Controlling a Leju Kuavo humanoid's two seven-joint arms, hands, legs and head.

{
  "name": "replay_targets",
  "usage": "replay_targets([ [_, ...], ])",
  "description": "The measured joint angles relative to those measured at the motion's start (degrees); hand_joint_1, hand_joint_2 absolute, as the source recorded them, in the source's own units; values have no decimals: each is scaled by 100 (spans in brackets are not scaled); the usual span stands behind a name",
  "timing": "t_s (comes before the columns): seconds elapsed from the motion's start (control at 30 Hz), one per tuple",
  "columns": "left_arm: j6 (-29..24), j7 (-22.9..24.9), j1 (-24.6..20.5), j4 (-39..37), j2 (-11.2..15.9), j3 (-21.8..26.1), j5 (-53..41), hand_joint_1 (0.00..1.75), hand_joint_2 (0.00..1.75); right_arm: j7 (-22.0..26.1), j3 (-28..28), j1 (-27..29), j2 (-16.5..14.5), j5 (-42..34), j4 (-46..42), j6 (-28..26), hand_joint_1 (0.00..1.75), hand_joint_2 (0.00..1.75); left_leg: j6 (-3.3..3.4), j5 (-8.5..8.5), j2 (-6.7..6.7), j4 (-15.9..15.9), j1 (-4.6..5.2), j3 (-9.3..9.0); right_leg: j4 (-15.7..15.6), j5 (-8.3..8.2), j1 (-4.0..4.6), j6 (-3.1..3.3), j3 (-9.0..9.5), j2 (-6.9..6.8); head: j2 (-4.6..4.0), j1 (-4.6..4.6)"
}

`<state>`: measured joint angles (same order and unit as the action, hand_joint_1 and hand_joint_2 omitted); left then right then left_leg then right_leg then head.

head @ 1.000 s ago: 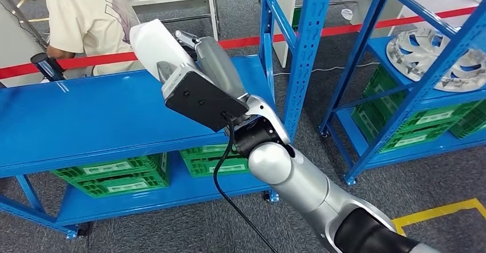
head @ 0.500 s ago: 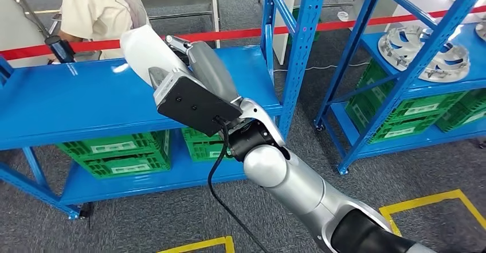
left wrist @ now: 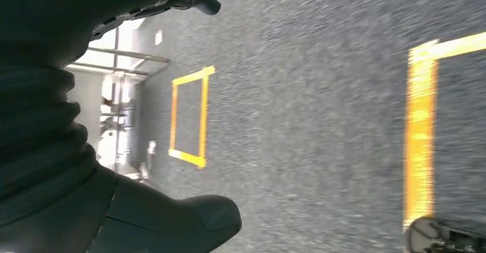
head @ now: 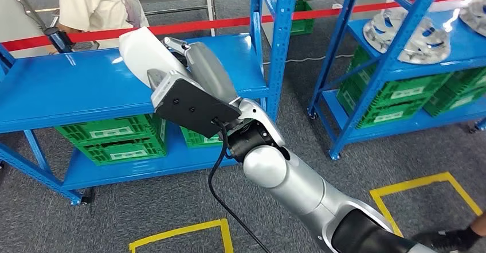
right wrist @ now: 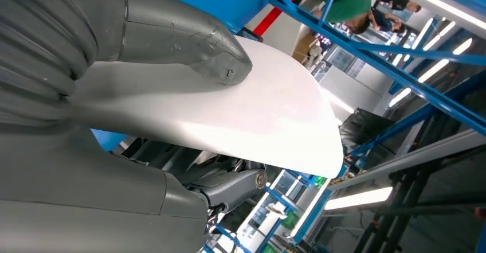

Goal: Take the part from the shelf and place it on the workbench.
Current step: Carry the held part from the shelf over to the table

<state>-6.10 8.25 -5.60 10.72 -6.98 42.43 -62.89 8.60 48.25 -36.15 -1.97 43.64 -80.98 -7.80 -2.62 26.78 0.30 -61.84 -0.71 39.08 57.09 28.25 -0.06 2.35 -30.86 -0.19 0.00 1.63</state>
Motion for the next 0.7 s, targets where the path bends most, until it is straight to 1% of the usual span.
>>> replay_targets([
  [0.03,0,4,2,-2,-2,-1,-10,0,175,-5,1,8,-3,1,0,4,175,175,-27,313,-7,-327,-5,91,-2,-78,-1,18,-82,-2,0,-5],
  [0.07,0,6,2,-4,-3,0,-18,0,175,-9,1,19,-4,1,0,5,175,175,-53,557,-11,-693,-11,165,7,-155,-2,24,-173,0,0,-10],
  [0.1,0,8,2,-4,-1,1,-22,0,175,-13,2,34,-4,3,0,7,175,175,-76,673,-11,-1009,-17,201,21,-226,-4,18,-271,-1,0,-10],
  [0.13,0,8,2,-3,1,1,-25,0,175,-14,2,51,-3,8,0,7,175,175,-95,646,-11,-1199,-23,173,42,-297,-8,6,-377,-2,0,-9],
  [0.17,0,8,2,-3,2,1,-25,0,175,-15,3,67,-3,12,0,8,175,175,-110,511,-11,-1202,-32,58,70,-363,-17,-13,-488,-3,0,-9],
  [0.2,0,8,3,-3,3,1,-26,0,175,-17,4,78,-2,17,-1,8,175,175,-122,347,-11,-1016,-44,-152,102,-423,-28,-37,-595,-3,0,-9],
  [0.23,0,8,0,-2,4,1,-26,0,175,-19,4,85,-3,22,-3,9,175,175,-132,282,-15,-662,-57,-440,141,-478,-36,-68,-693,-3,0,-10],
  [0.27,0,7,-4,0,4,1,-26,0,175,-20,3,87,-4,26,-9,8,175,175,-120,315,-27,-245,-52,-740,182,-524,-38,-103,-773,-1,0,-8],
  [0.3,0,3,-6,1,4,1,-26,0,175,-20,5,89,-5,30,-16,9,175,175,-87,390,-40,76,-43,-942,211,-572,-35,-139,-822,-2,0,-2],
  [0.33,0,1,-9,1,4,1,-26,0,175,-19,8,89,-7,33,-24,9,175,175,-35,481,-54,284,-30,-1055,221,-622,-30,-177,-849,-1,0,-1],
  [0.37,1,-2,-7,1,5,1,-25,0,175,-19,11,92,-7,35,-28,10,175,175,35,494,-62,355,-8,-1071,208,-676,-28,-218,-858,-1,0,4],
  [0.4,1,-3,-2,-1,5,1,-25,0,175,-19,16,97,-4,36,-30,12,175,175,105,448,-57,345,-11,-1021,186,-727,-35,-259,-861,-1,0,4],
  [0.43,2,-3,1,-2,5,1,-24,0,175,-19,18,102,1,36,-30,14,175,175,169,397,-41,351,-12,-983,199,-698,-46,-297,-882,5,0,3],
  [0.47,2,-4,5,-2,6,1,-24,0,175,-21,20,108,8,36,-30,16,175,175,227,329,-23,360,-16,-925,286,-561,-56,-333,-925,8,0,5],
  [0.5,2,-5,8,-2,9,1,-24,0,175,-22,22,113,14,36,-30,17,175,175,270,252,-5,367,-23,-858,491,-310,-64,-362,-997,12,0,6],
  [0.53,2,-8,9,-1,11,1,-23,0,175,-22,25,117,19,36,-31,17,175,175,297,174,7,363,-20,-774,812,22,-67,-387,-1090,15,0,7],
  [0.57,2,-11,12,0,13,2,-22,0,175,-26,29,122,23,36,-31,19,175,175,312,94,11,358,-16,-682,1189,315,-66,-406,-1178,15,0,7],
  [0.6,2,-16,17,0,14,2,-22,0,175,-29,35,130,29,42,-31,21,175,175,315,10,14,350,-9,-582,1555,495,-64,-415,-1233,15,0,7],
  [0.63,2,-20,23,-1,14,3,-21,0,175,-34,41,140,35,48,-31,23,175,175,315,-70,19,338,-2,-470,1804,528,-61,-414,-1221,16,0,7],
  [0.67,3,-24,29,-1,14,4,-21,0,175,-42,45,148,41,57,-31,28,175,175,310,-145,22,322,5,-358,1877,434,-55,-400,-1121,16,0,7],
  [0.7,4,-27,34,-1,14,4,-21,0,175,-53,48,155,45,67,-31,33,175,175,302,-215,26,305,11,-249,1766,283,-48,-374,-929,16,0,8],
])
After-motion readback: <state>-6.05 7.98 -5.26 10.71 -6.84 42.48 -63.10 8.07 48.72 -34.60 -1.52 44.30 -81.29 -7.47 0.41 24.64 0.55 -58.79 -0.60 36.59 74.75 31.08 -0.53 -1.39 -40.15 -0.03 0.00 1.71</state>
